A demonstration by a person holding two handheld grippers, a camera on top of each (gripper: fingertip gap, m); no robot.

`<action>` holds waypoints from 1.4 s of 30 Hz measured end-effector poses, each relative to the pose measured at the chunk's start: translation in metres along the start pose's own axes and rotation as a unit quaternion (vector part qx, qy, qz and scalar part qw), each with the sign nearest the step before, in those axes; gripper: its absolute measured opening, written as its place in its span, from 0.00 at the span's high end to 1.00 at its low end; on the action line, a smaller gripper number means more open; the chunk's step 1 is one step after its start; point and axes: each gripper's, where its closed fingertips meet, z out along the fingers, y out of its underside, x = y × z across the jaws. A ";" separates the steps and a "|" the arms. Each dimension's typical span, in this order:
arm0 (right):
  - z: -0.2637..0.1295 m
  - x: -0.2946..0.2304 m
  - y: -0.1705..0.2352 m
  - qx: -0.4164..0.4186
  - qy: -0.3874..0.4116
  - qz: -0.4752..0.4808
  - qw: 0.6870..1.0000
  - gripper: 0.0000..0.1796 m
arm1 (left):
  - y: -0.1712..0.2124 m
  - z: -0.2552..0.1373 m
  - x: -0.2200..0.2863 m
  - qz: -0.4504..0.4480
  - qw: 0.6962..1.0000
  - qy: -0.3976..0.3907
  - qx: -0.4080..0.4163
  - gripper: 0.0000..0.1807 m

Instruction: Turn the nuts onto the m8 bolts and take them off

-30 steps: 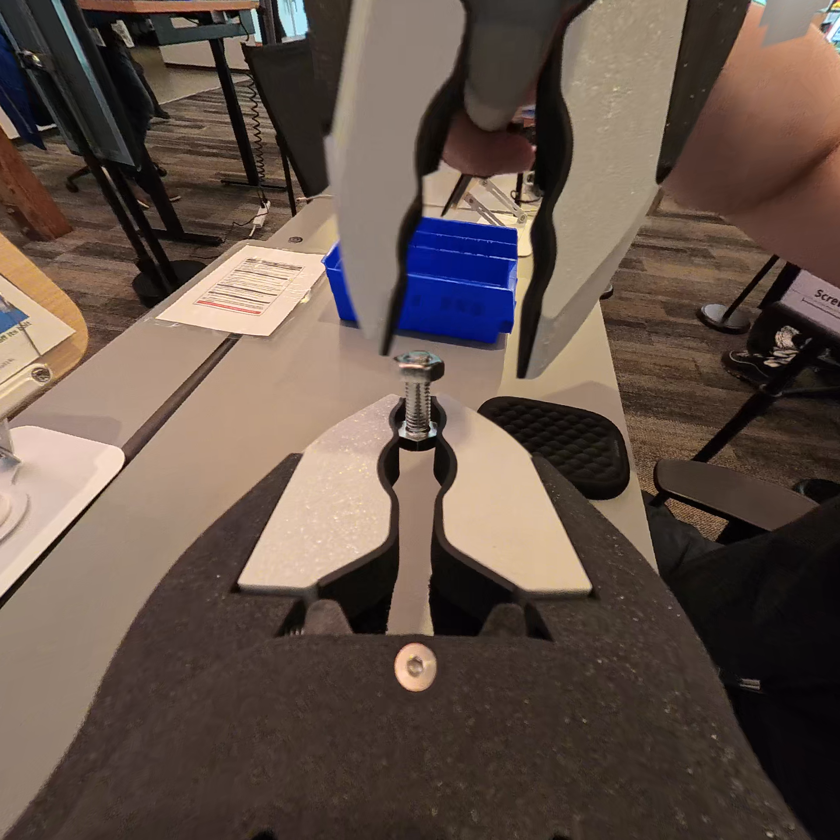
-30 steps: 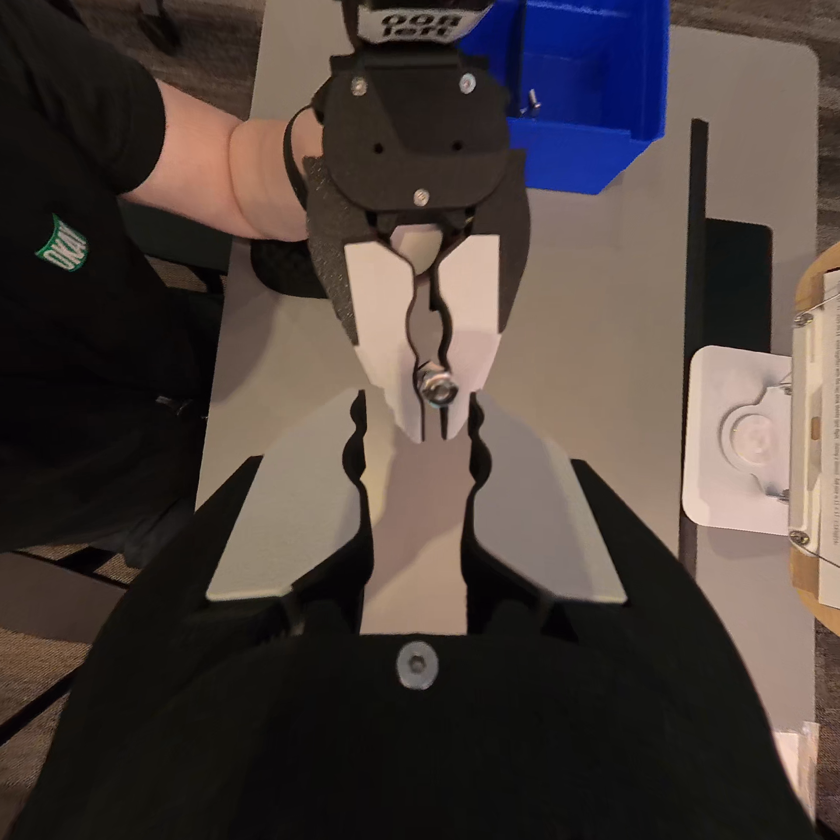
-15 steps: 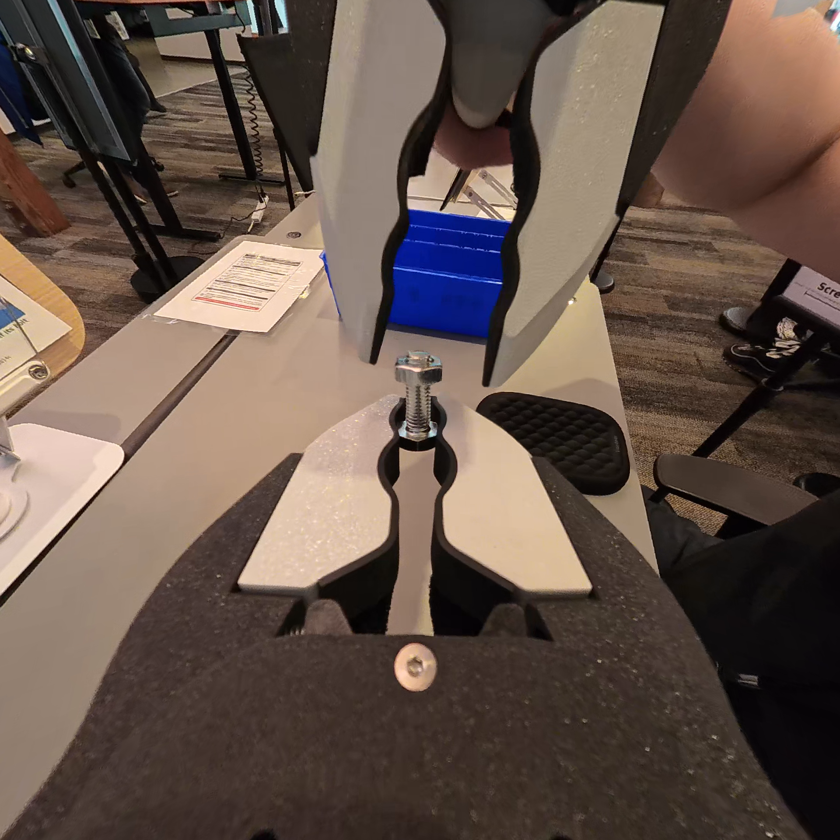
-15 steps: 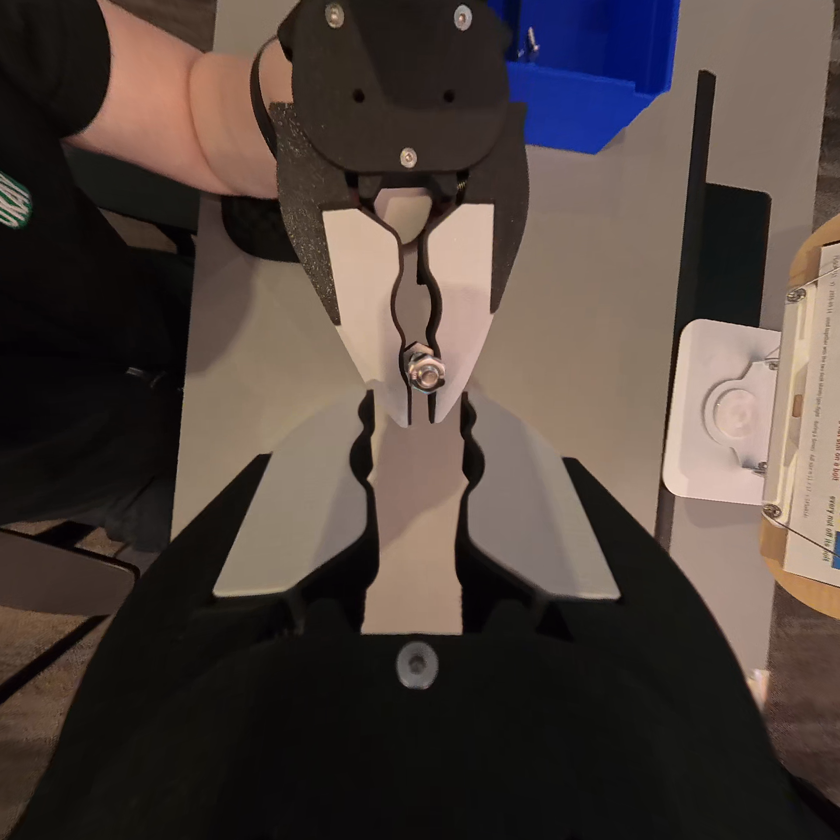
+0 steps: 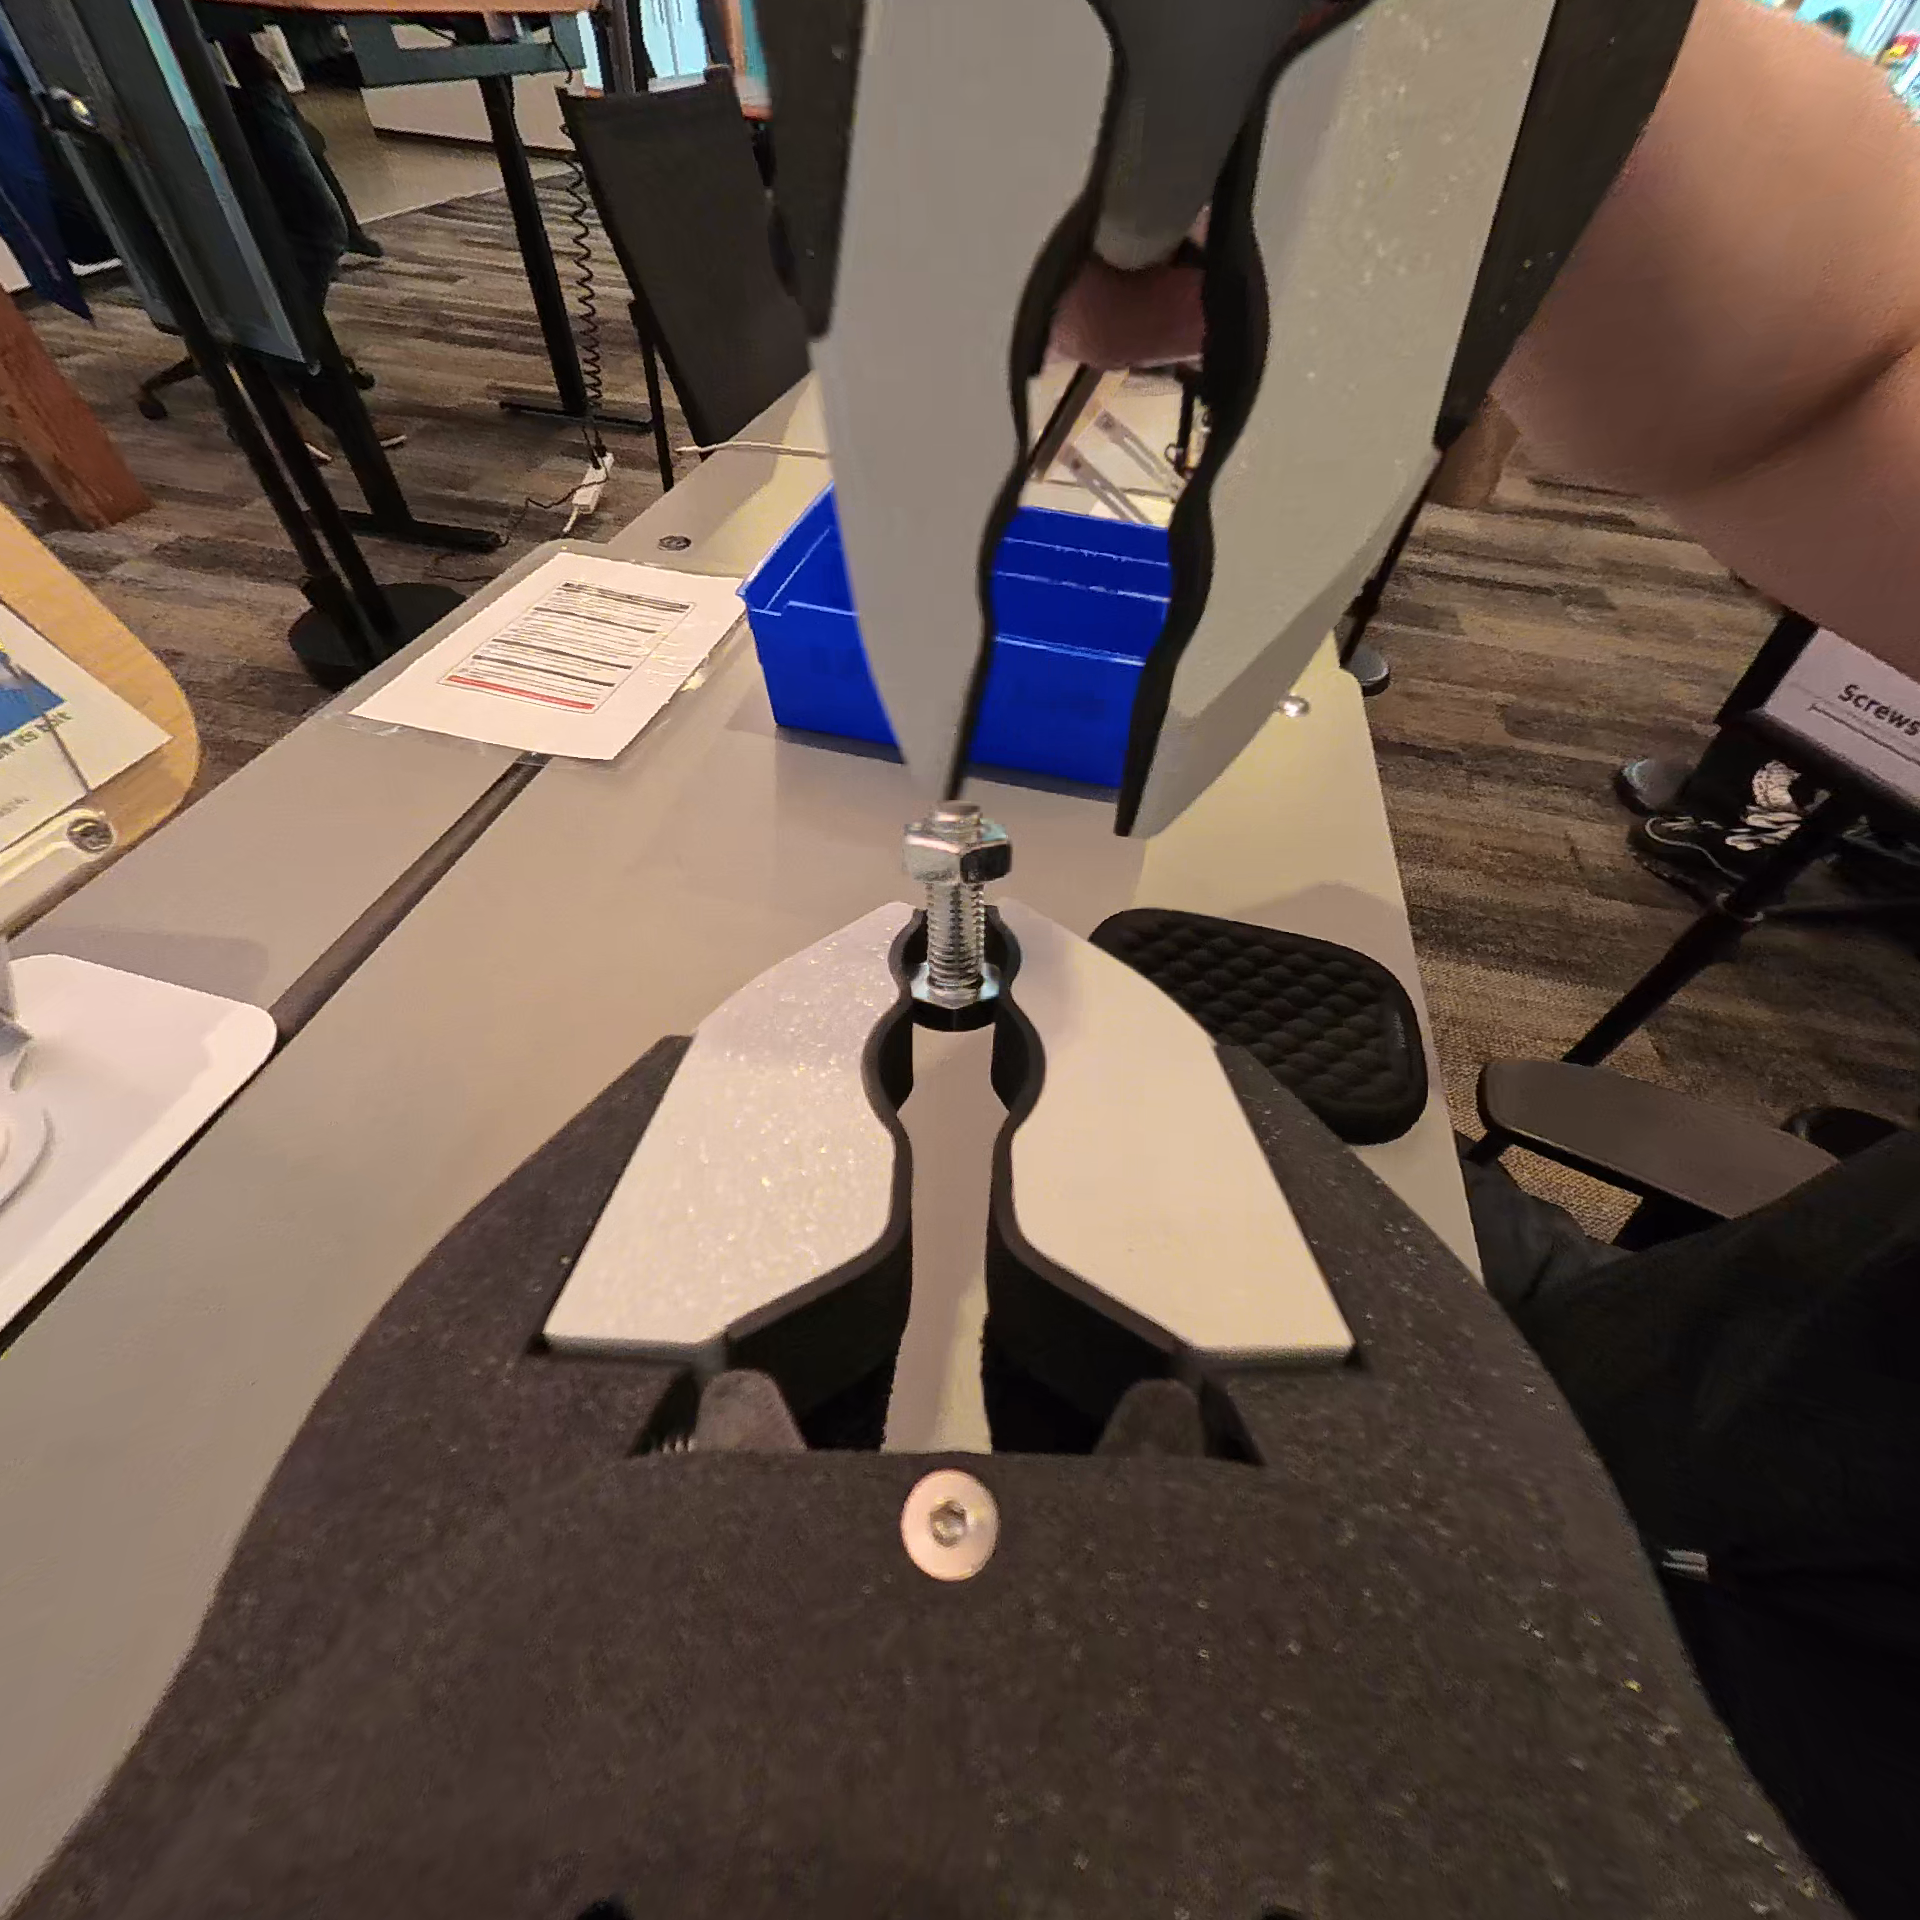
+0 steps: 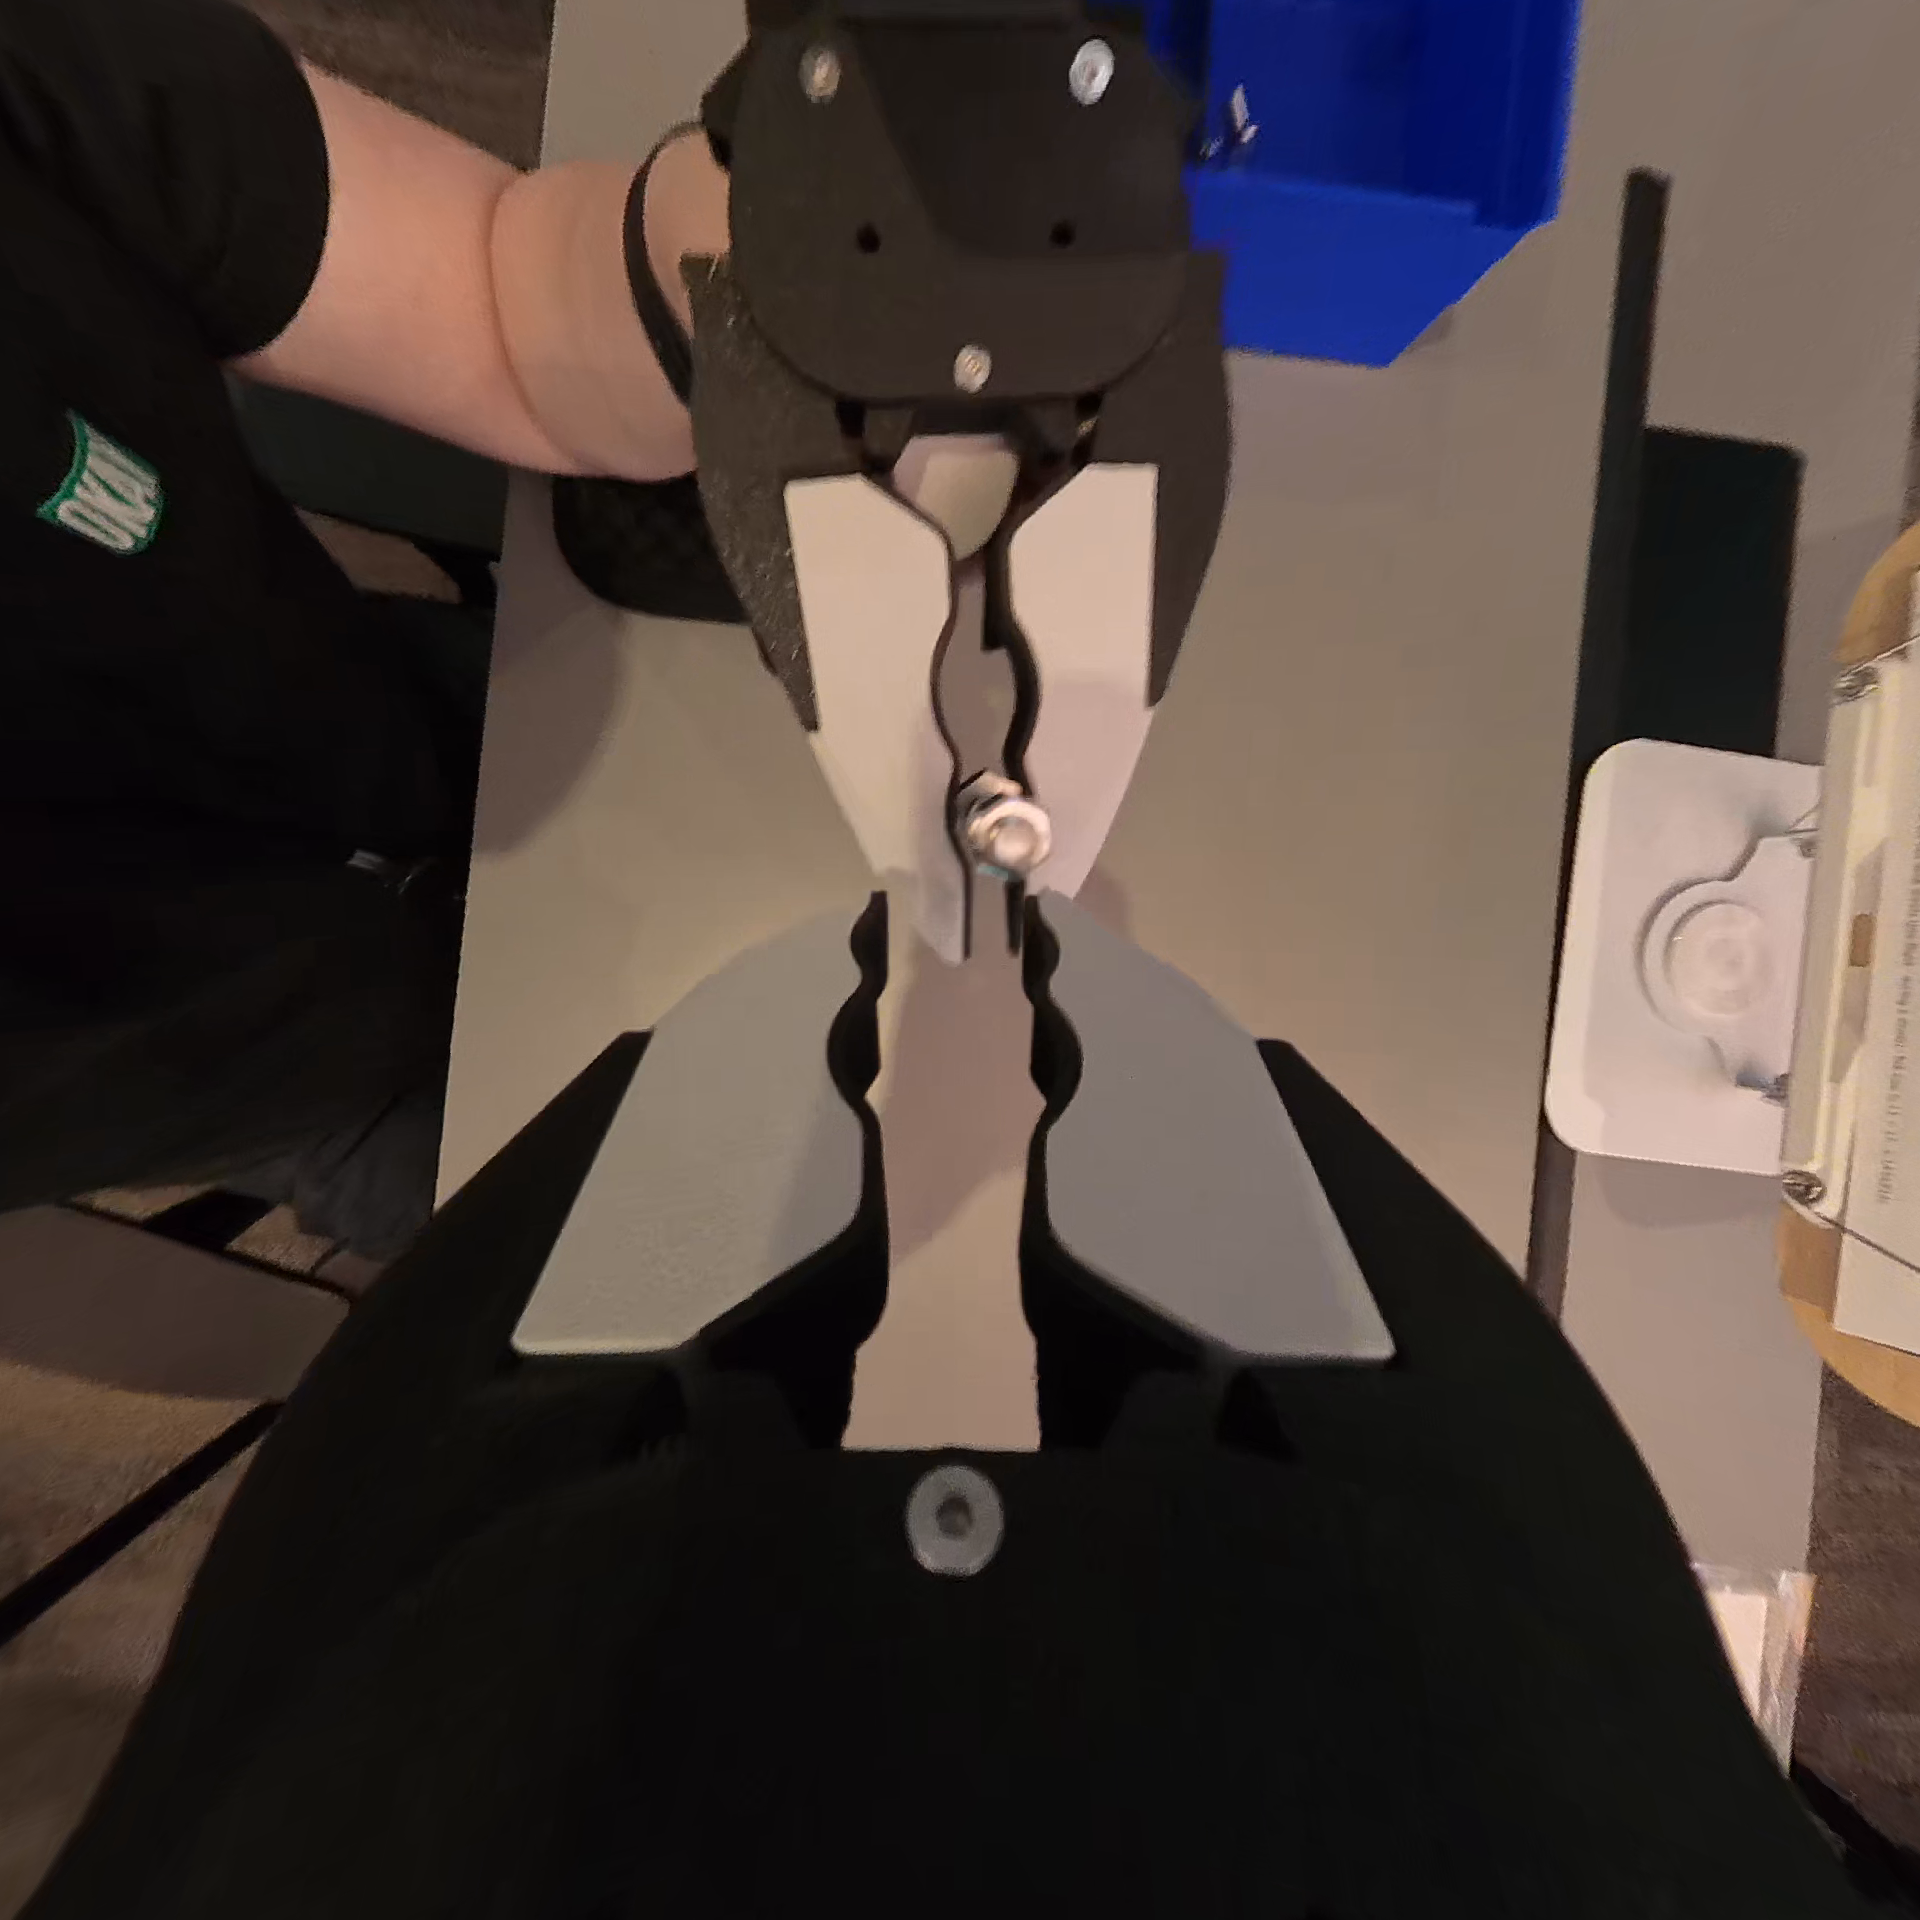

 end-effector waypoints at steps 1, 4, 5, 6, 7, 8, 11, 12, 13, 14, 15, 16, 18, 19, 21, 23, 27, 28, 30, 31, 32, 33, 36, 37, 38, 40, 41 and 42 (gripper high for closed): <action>0.000 0.003 -0.004 0.013 0.011 -0.003 1.000 0.85 | 0.000 0.001 0.001 0.002 1.000 0.001 -0.002 0.94; 0.004 -0.002 -0.006 0.017 0.003 -0.012 1.000 0.82 | 0.001 0.003 0.003 0.009 1.000 -0.002 -0.003 0.94; 0.004 -0.004 -0.004 0.009 -0.001 -0.011 1.000 0.82 | 0.001 0.002 0.003 0.009 1.000 -0.002 -0.004 0.95; 0.004 -0.005 0.001 -0.002 -0.002 -0.012 1.000 0.85 | 0.001 0.002 0.002 0.008 1.000 -0.003 -0.004 0.95; 0.002 -0.009 0.004 -0.009 -0.018 -0.011 1.000 0.92 | 0.000 0.001 0.000 0.007 1.000 -0.007 -0.003 0.94; 0.001 -0.011 0.004 -0.005 -0.027 -0.006 1.000 0.94 | 0.000 0.001 -0.002 0.005 1.000 -0.010 -0.001 0.94; 0.000 -0.002 0.002 0.008 -0.002 0.001 1.000 0.90 | 0.001 0.002 0.002 0.001 1.000 0.006 -0.003 0.94; 0.002 0.002 0.001 0.011 0.011 -0.001 1.000 0.86 | 0.001 0.003 0.003 0.004 1.000 0.007 -0.005 0.94; 0.003 0.004 0.000 0.013 0.018 -0.004 1.000 0.82 | 0.002 0.004 0.005 0.008 1.000 0.006 -0.008 0.94; 0.004 0.003 -0.001 0.014 0.016 -0.007 1.000 0.81 | 0.002 0.005 0.005 0.011 1.000 0.005 -0.010 0.94; 0.005 0.000 -0.001 0.016 0.007 -0.007 1.000 0.81 | 0.003 0.005 0.005 0.012 1.000 0.003 -0.010 0.94; 0.006 -0.003 -0.001 0.015 -0.003 -0.006 1.000 0.81 | 0.002 0.005 0.005 0.012 1.000 0.001 -0.010 0.94; 0.004 -0.007 0.004 0.002 -0.016 -0.002 1.000 0.86 | 0.002 0.003 0.001 0.008 1.000 -0.002 -0.007 0.95; 0.002 -0.010 0.006 -0.002 -0.028 0.001 1.000 0.91 | 0.002 0.002 -0.002 0.005 1.000 -0.009 -0.007 0.94; 0.000 -0.007 0.004 0.010 -0.016 0.007 1.000 0.88 | 0.002 0.001 -0.003 0.003 1.000 -0.005 -0.005 0.94; 0.000 -0.001 0.001 0.022 0.002 0.010 1.000 0.81 | 0.001 0.002 0.002 0.002 1.000 0.007 -0.003 0.94; 0.002 -0.004 -0.007 0.040 -0.007 0.002 0.999 0.78 | 0.002 0.005 0.005 0.014 1.000 0.003 -0.010 0.94; 0.002 -0.007 -0.004 0.030 -0.016 0.003 0.999 0.81 | 0.002 0.005 0.005 0.012 1.000 0.003 -0.009 0.94; 0.001 -0.009 0.002 0.012 -0.023 0.008 1.000 0.86 | 0.001 0.003 0.003 0.009 1.000 0.001 -0.007 0.94; 0.000 -0.011 0.002 0.016 -0.031 0.011 0.999 0.89 | 0.000 0.002 0.003 0.007 1.000 0.001 -0.003 0.94; -0.001 -0.010 0.000 0.022 -0.028 0.014 0.999 0.89 | 0.000 0.002 0.004 0.006 1.000 0.005 -0.002 0.94; -0.001 -0.007 -0.001 0.026 -0.020 0.014 0.999 0.87 | 0.000 0.002 0.005 0.006 1.000 0.009 -0.002 0.94; 0.002 -0.002 -0.003 0.030 0.000 0.008 1.000 0.79 | 0.000 0.003 0.007 0.011 1.000 0.008 -0.003 0.94; 0.004 -0.005 -0.003 0.027 -0.011 0.007 1.000 0.79 | 0.000 0.003 0.007 0.011 1.000 0.007 -0.003 0.94; 0.005 -0.009 -0.001 0.021 -0.021 0.007 1.000 0.81 | 0.000 0.003 0.006 0.011 1.000 0.005 -0.004 0.94; 0.004 -0.014 0.007 -0.002 -0.037 0.006 0.999 0.92 | 0.000 0.001 0.002 0.010 1.000 -0.004 -0.004 0.94; 0.003 -0.015 0.008 -0.003 -0.042 0.008 0.999 0.92 | -0.001 0.000 0.000 0.007 1.000 -0.006 -0.001 0.94; 0.003 -0.012 0.009 -0.004 -0.034 0.011 0.999 0.92 | -0.001 0.000 0.001 0.004 1.000 -0.001 0.001 0.94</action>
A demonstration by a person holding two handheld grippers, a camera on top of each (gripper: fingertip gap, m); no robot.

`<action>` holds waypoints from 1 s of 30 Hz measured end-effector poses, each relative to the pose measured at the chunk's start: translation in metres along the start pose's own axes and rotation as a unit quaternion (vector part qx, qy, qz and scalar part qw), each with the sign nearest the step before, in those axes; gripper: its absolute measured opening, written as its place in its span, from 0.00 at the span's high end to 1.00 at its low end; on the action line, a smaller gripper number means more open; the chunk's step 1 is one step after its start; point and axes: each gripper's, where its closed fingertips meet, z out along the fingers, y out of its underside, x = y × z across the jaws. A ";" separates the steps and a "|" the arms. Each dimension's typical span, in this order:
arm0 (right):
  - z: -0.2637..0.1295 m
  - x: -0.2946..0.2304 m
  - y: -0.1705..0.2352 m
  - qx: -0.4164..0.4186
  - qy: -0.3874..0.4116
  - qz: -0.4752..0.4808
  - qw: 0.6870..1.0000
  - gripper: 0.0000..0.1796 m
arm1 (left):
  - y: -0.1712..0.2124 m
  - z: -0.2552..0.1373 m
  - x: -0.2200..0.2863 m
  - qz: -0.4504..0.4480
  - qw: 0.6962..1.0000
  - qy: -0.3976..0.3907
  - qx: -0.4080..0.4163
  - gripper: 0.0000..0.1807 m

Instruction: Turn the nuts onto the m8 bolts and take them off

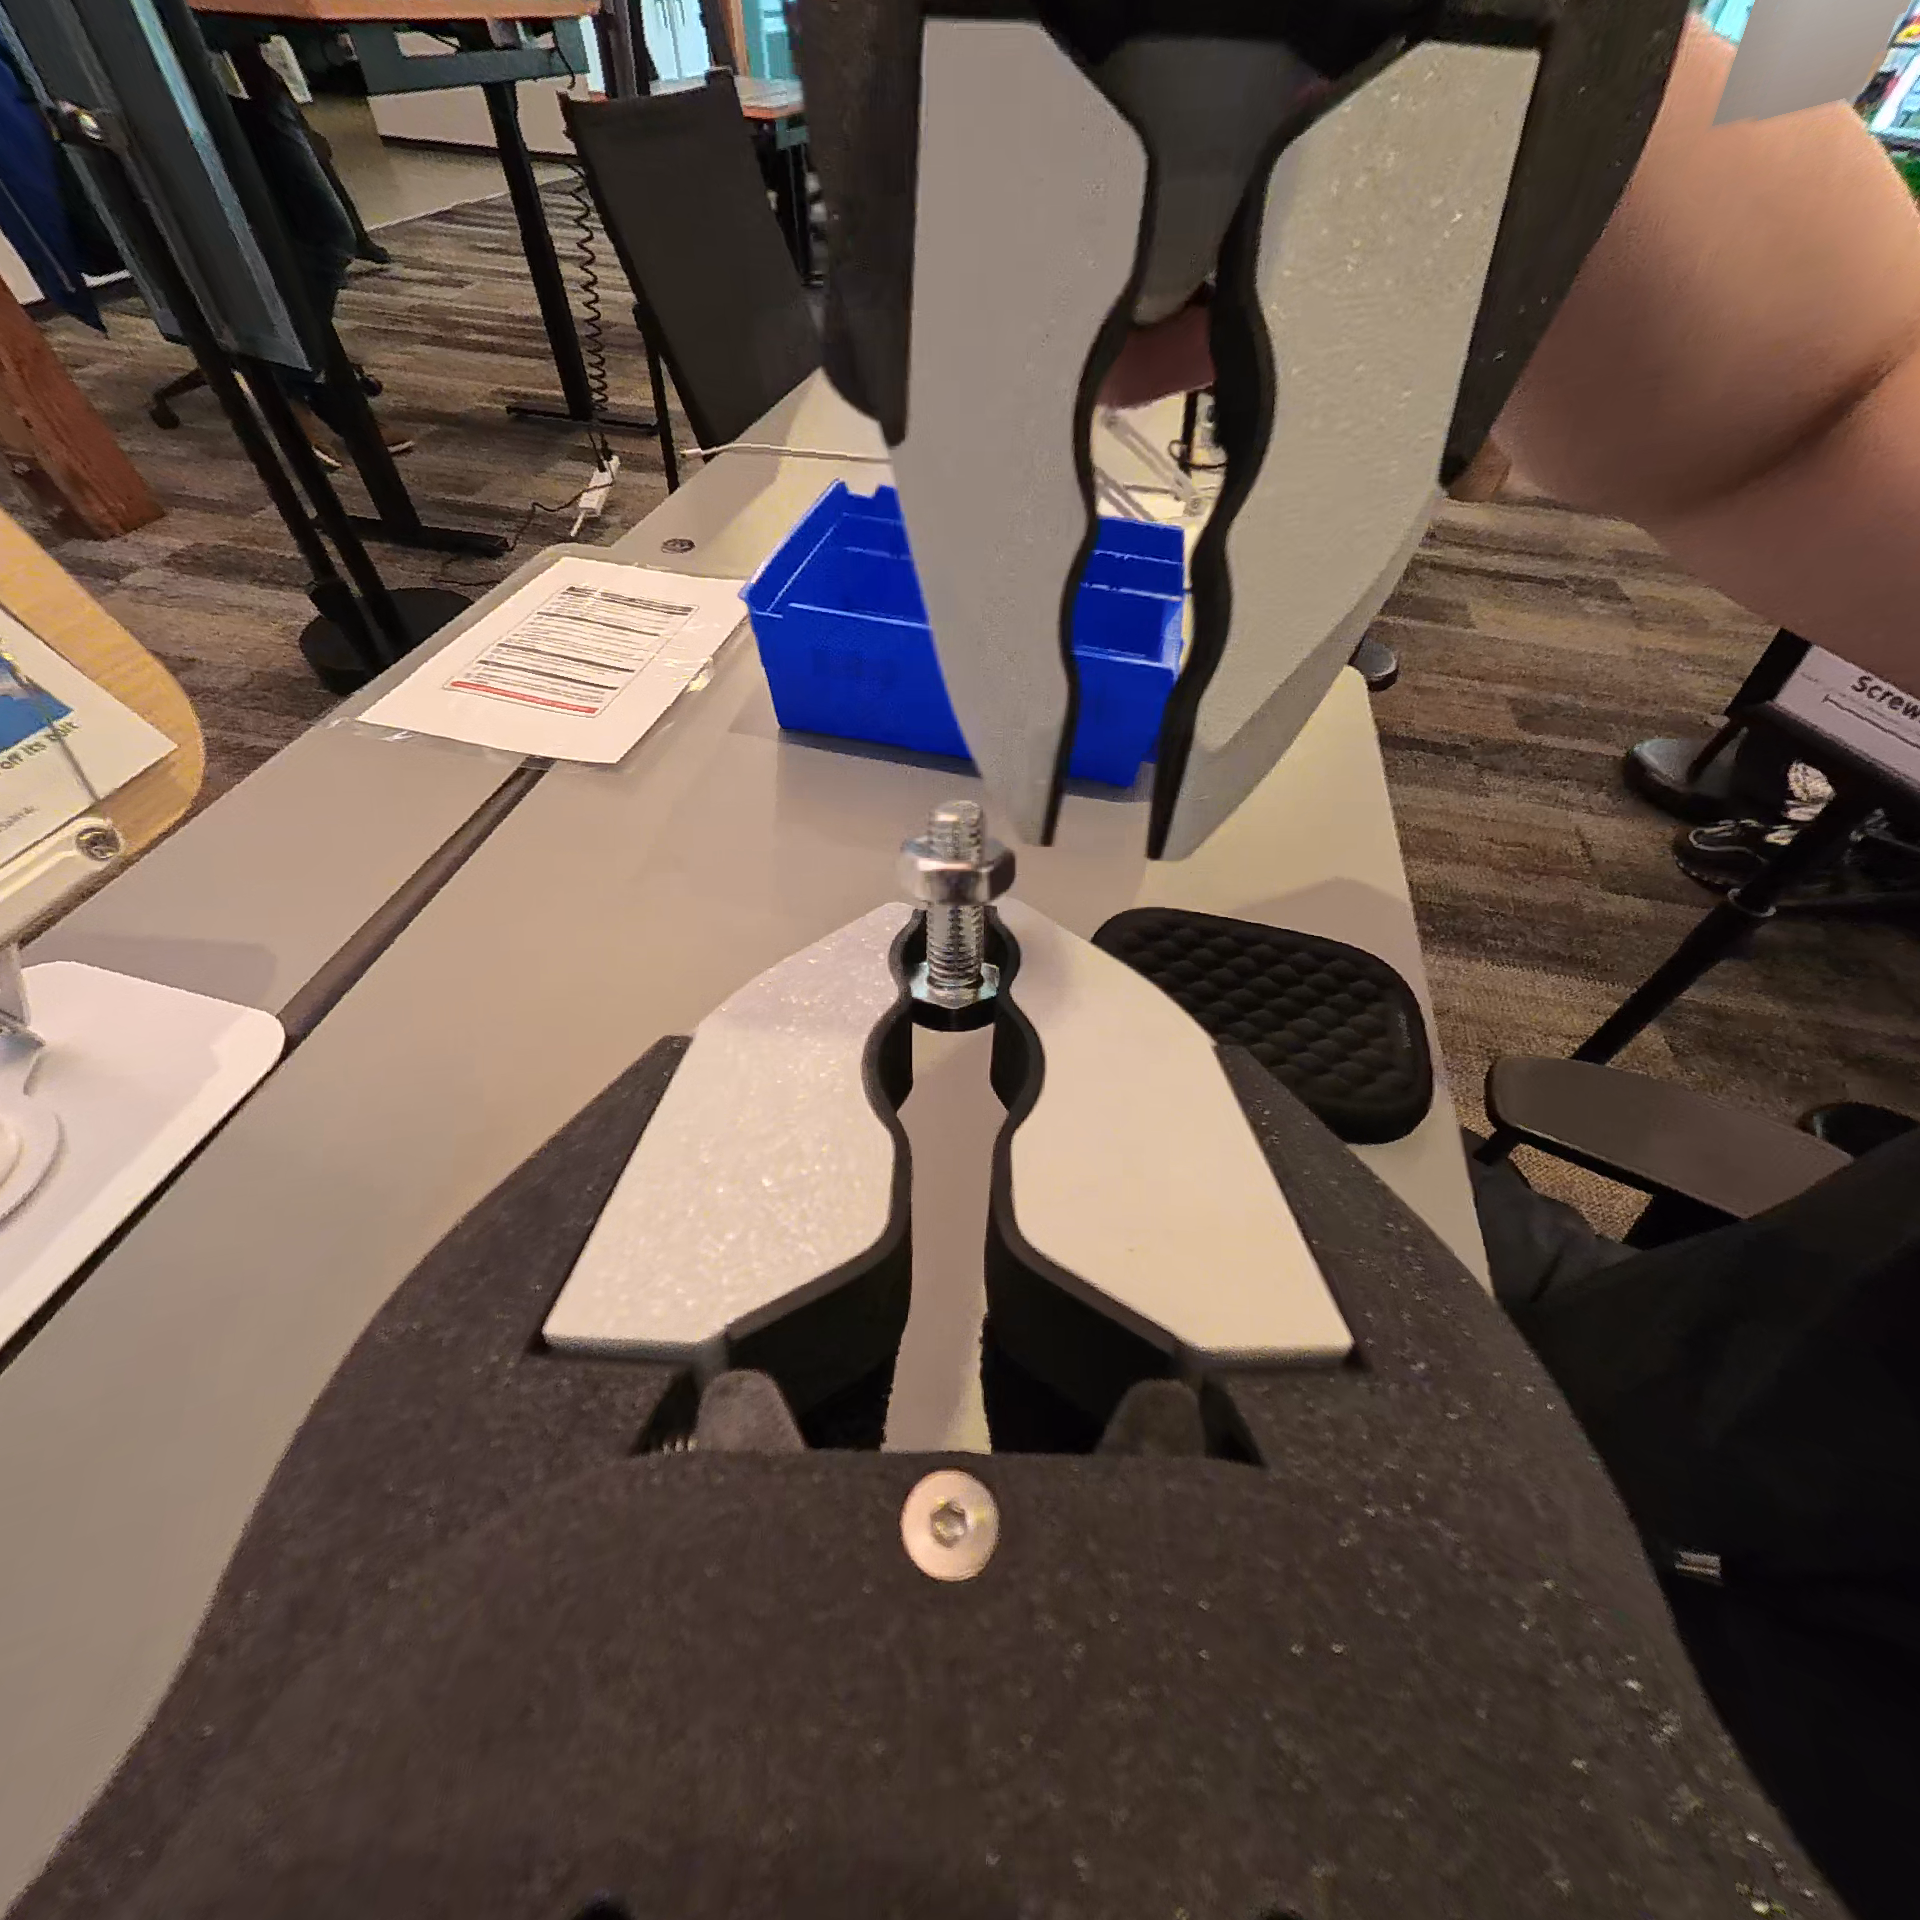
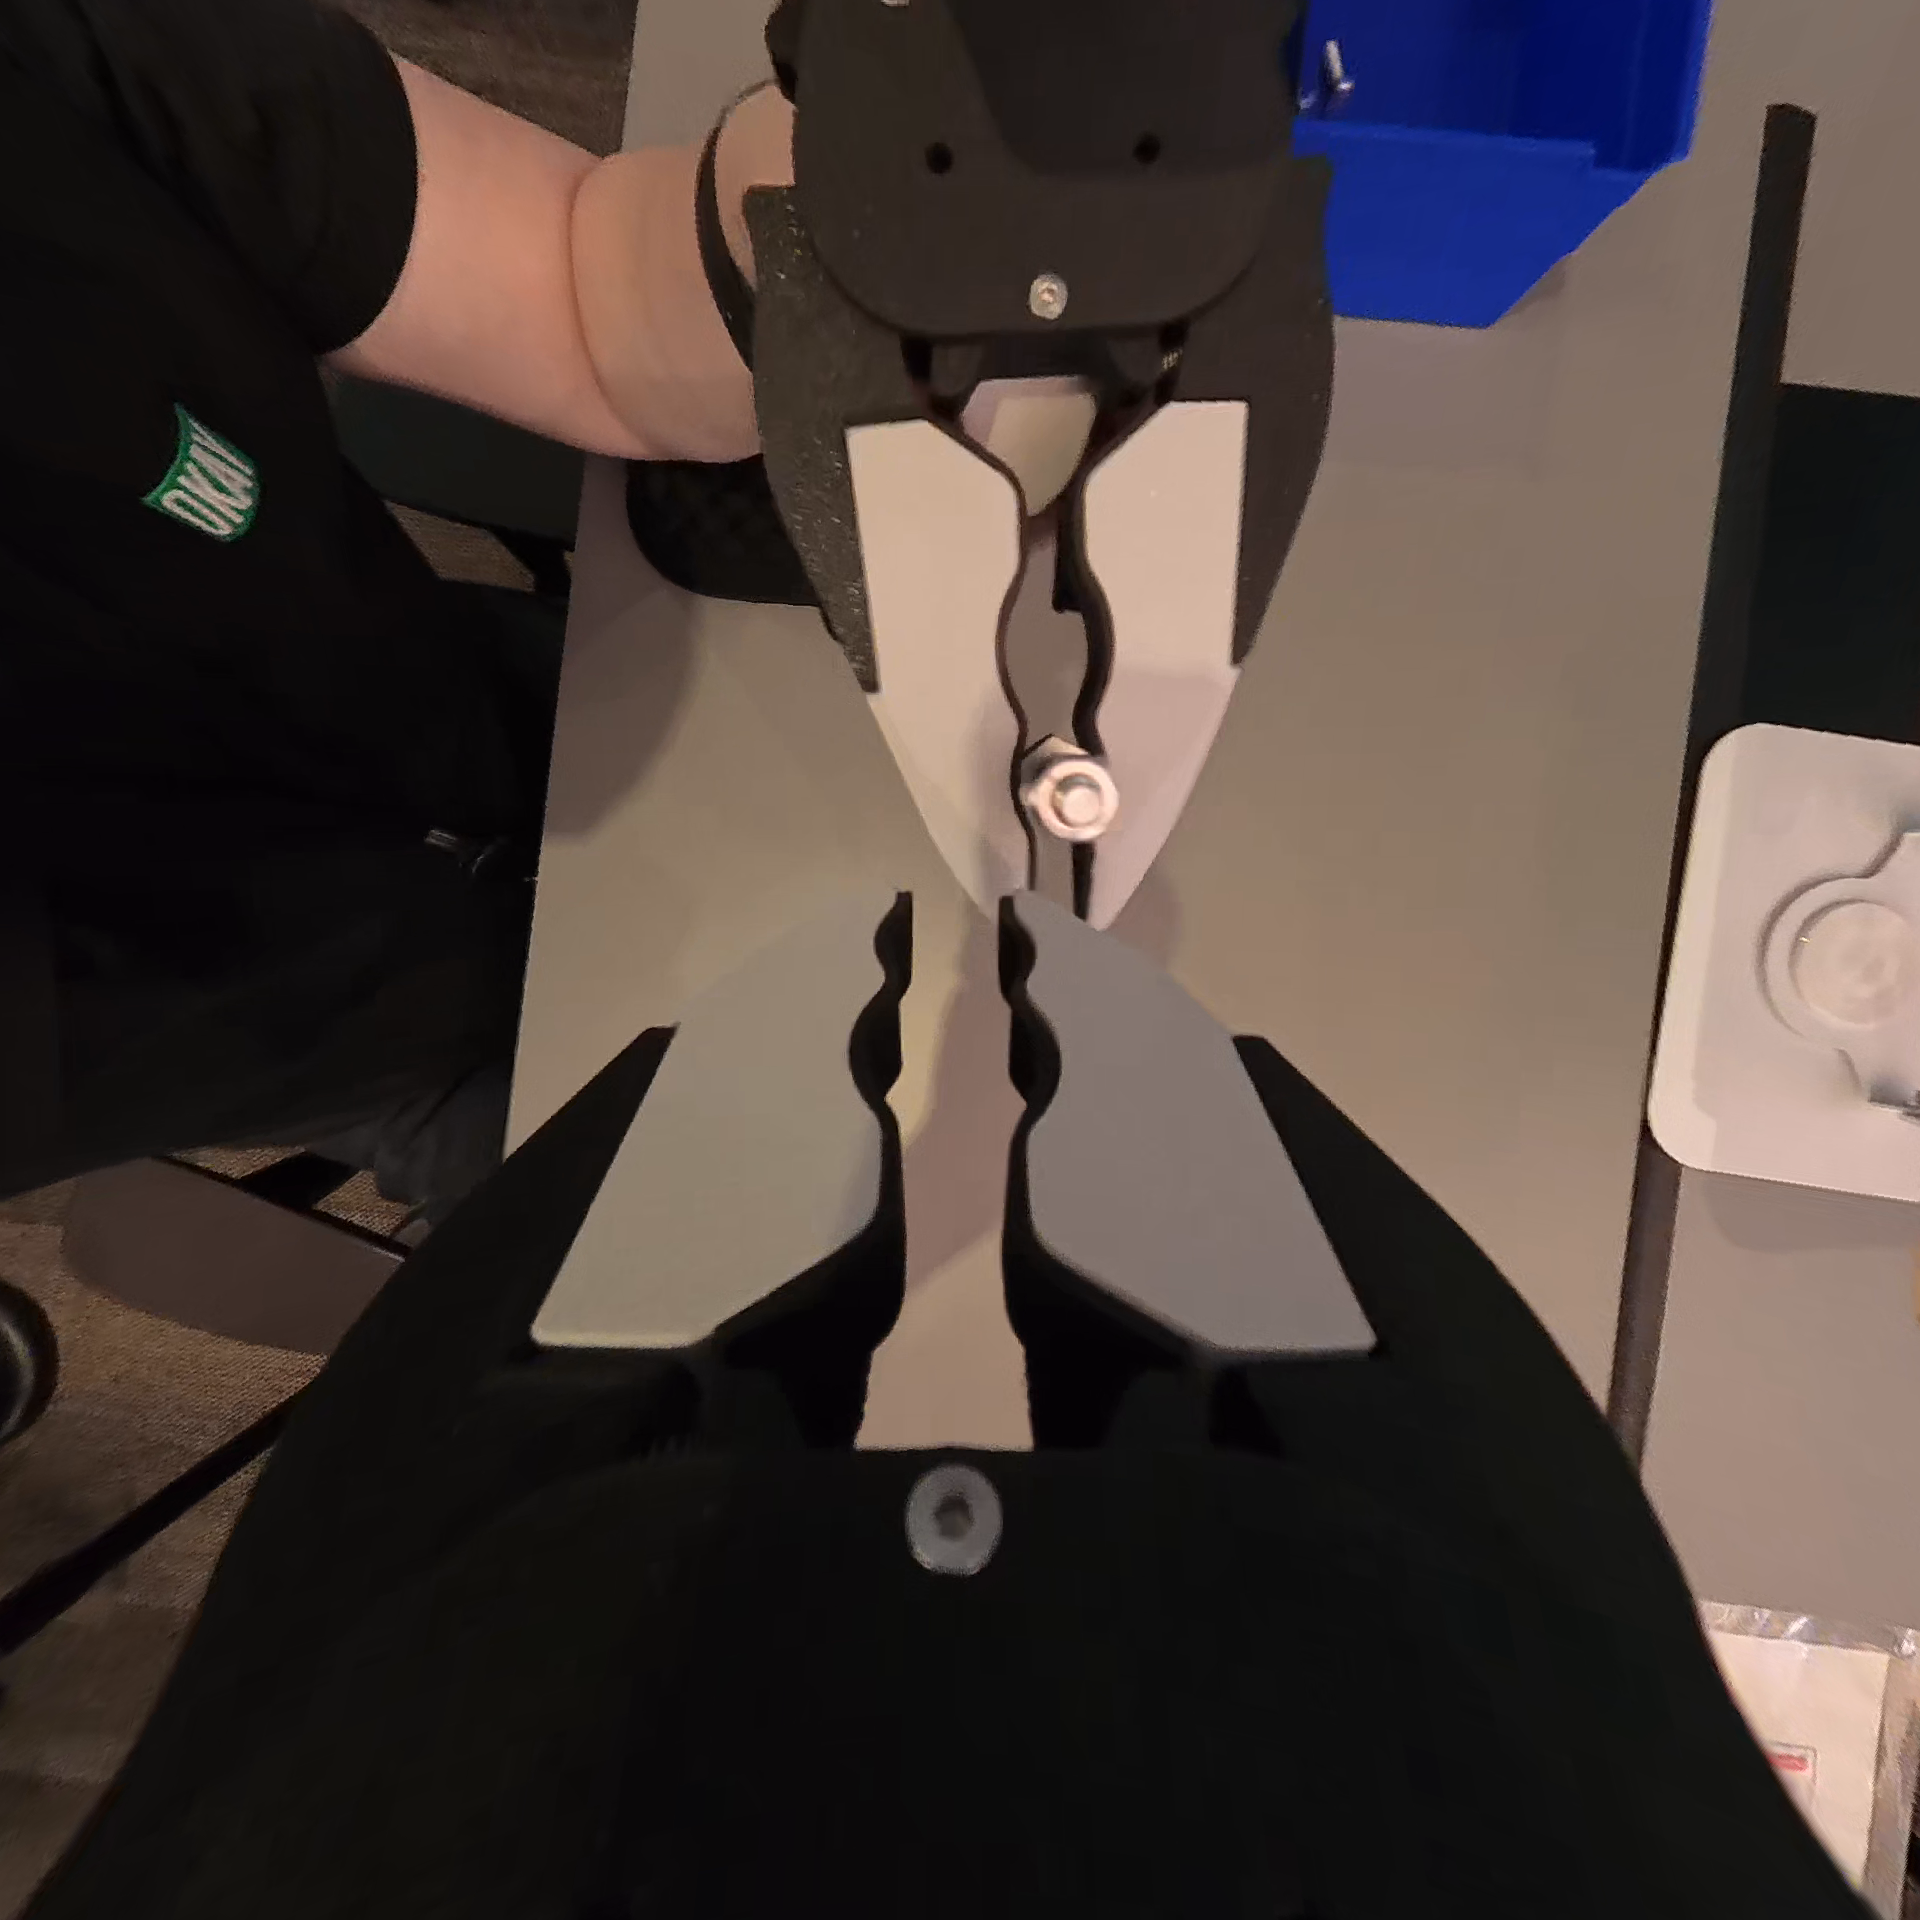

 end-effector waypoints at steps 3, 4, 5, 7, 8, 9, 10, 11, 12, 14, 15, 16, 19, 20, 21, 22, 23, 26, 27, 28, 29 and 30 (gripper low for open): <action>0.002 0.011 -0.003 0.009 0.033 -0.002 0.999 0.81 | 0.000 0.001 0.003 0.002 1.000 0.006 0.000 0.94; 0.003 0.010 -0.005 0.015 0.032 -0.004 0.999 0.80 | 0.000 0.001 0.004 0.005 1.000 0.005 -0.001 0.94; 0.004 0.008 -0.008 0.021 0.027 -0.007 0.999 0.79 | 0.000 0.002 0.004 0.006 1.000 0.004 -0.002 0.94; 0.005 0.005 -0.009 0.022 0.021 -0.015 0.999 0.80 | 0.000 0.001 0.002 0.005 1.000 0.000 -0.002 0.94; 0.005 0.003 -0.006 0.013 0.015 -0.015 1.000 0.83 | 0.000 0.000 0.000 0.003 1.000 -0.002 -0.001 0.94; 0.005 -0.001 -0.002 0.002 -0.001 -0.013 1.000 0.89 | 0.000 -0.001 -0.002 0.000 1.000 -0.005 0.001 0.95; 0.005 -0.003 -0.001 0.000 -0.008 -0.009 1.000 0.91 | -0.001 -0.002 -0.003 -0.003 1.000 -0.004 0.004 0.94; 0.004 -0.001 -0.002 0.005 0.001 -0.008 1.000 0.91 | -0.001 -0.002 -0.002 -0.005 1.000 -0.002 0.005 0.95; 0.003 0.004 -0.004 0.013 0.014 -0.006 1.000 0.89 | -0.001 -0.002 -0.001 -0.004 1.000 0.000 0.005 0.95; 0.002 0.012 -0.009 0.033 0.039 -0.003 0.999 0.81 | -0.001 0.000 0.001 0.000 1.000 0.002 0.001 0.94; 0.002 0.015 -0.011 0.041 0.047 -0.002 0.998 0.79 | 0.000 0.001 0.001 0.002 1.000 0.002 0.000 0.94; 0.002 0.014 -0.014 0.048 0.043 -0.002 0.998 0.79 | 0.000 0.001 0.001 0.002 1.000 0.001 -0.002 0.94; 0.001 0.003 -0.009 0.032 0.012 -0.002 0.999 0.88 | 0.000 0.000 -0.001 0.000 1.000 -0.003 -0.001 0.94; 0.000 -0.001 -0.007 0.030 0.001 -0.005 1.000 0.93 | -0.001 -0.001 -0.002 -0.001 1.000 -0.004 0.002 0.94; -0.001 0.000 -0.008 0.034 0.005 -0.003 0.999 0.93 | -0.001 -0.002 -0.002 -0.002 1.000 -0.003 0.004 0.95; -0.002 0.004 -0.010 0.040 0.019 -0.001 0.999 0.92 | -0.001 -0.002 -0.001 -0.002 1.000 0.000 0.003 0.95; -0.003 0.008 -0.012 0.047 0.031 0.000 0.998 0.89 | -0.001 -0.002 0.000 -0.001 1.000 0.002 0.003 0.95; 0.000 0.011 -0.015 0.054 0.040 0.001 0.998 0.79 | -0.001 0.000 0.003 0.002 1.000 0.004 0.002 0.94; 0.003 0.006 -0.013 0.047 0.025 -0.001 0.999 0.81 | -0.001 0.000 0.003 0.004 1.000 0.003 0.002 0.94; 0.004 0.003 -0.009 0.036 0.017 -0.006 0.999 0.85 | -0.001 0.000 0.002 0.003 1.000 0.002 0.002 0.94; 0.004 0.001 -0.006 0.026 0.013 -0.013 1.000 0.91 | -0.002 0.000 0.002 0.002 1.000 0.001 0.003 0.95; 0.003 0.004 -0.005 0.026 0.023 -0.014 0.999 0.91 | -0.002 -0.001 0.002 0.000 1.000 0.002 0.006 0.95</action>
